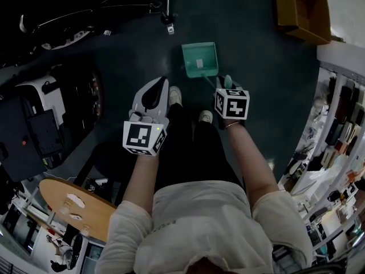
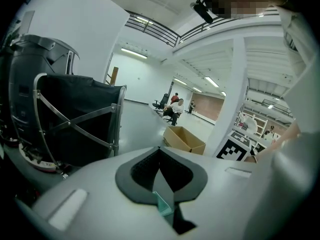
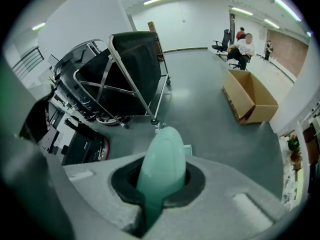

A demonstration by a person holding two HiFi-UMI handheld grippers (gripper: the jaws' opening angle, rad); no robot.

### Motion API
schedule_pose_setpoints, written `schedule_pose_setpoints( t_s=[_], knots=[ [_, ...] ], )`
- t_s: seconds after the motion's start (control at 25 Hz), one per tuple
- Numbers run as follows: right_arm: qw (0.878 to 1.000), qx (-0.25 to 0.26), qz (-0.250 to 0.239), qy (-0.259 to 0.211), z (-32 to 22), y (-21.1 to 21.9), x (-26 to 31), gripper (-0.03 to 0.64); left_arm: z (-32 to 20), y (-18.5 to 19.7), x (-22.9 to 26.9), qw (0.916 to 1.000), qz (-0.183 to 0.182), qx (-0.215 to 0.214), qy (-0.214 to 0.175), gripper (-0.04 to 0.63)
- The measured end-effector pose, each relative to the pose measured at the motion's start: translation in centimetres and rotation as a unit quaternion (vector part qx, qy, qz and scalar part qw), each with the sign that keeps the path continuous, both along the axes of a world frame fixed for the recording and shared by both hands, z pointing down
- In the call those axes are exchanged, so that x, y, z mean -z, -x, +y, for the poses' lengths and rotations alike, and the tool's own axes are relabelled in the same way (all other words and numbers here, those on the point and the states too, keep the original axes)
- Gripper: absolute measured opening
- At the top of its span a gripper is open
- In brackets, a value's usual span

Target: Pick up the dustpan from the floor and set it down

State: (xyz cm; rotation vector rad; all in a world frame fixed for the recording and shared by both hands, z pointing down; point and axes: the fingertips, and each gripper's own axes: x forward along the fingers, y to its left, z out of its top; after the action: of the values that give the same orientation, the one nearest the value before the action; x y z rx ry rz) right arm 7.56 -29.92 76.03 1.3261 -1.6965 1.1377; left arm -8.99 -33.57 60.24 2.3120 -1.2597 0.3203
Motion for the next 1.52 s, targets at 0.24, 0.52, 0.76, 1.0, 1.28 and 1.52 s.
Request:
schedule_pose_setpoints(
  t_s=[0.24,0.52,0.76,1.0,1.28,1.52],
  knots=[
    [0.999,0.032,0.001,0.004,-0.3,1.0,-0.3,0.126,0.0,-0.9,-1.0,0.9999,0.007,-0.011,0.011,0.008],
    [0.999,0.053,-0.011,-0.004,0.4,1.0,1.3,0.285,1.0,-2.9,1.1,0.9992,0.029,-0.027,-0.001,0.008],
    [0.991,0.011,0.008,-0.131,-0.1,-1.4,10.4,0.279,2.2,-3.3,5.7,0.9989,0.022,-0.029,-0.028,0.008],
    [0.962,-0.009,0.044,-0.268,2.4,-4.3,22.5,0.043,5.4,-4.5,13.3,0.9963,0.025,-0.014,-0.081,0.008],
    [0.934,0.021,0.031,-0.356,7.4,-6.3,31.3,-0.008,11.5,-7.5,20.6,0.9887,0.028,-0.016,-0.146,0.008],
    [0.926,0.067,0.049,-0.368,12.5,-7.7,32.9,-0.008,17.0,-8.2,23.6,0.9824,0.019,-0.003,-0.186,0.008]
  ],
)
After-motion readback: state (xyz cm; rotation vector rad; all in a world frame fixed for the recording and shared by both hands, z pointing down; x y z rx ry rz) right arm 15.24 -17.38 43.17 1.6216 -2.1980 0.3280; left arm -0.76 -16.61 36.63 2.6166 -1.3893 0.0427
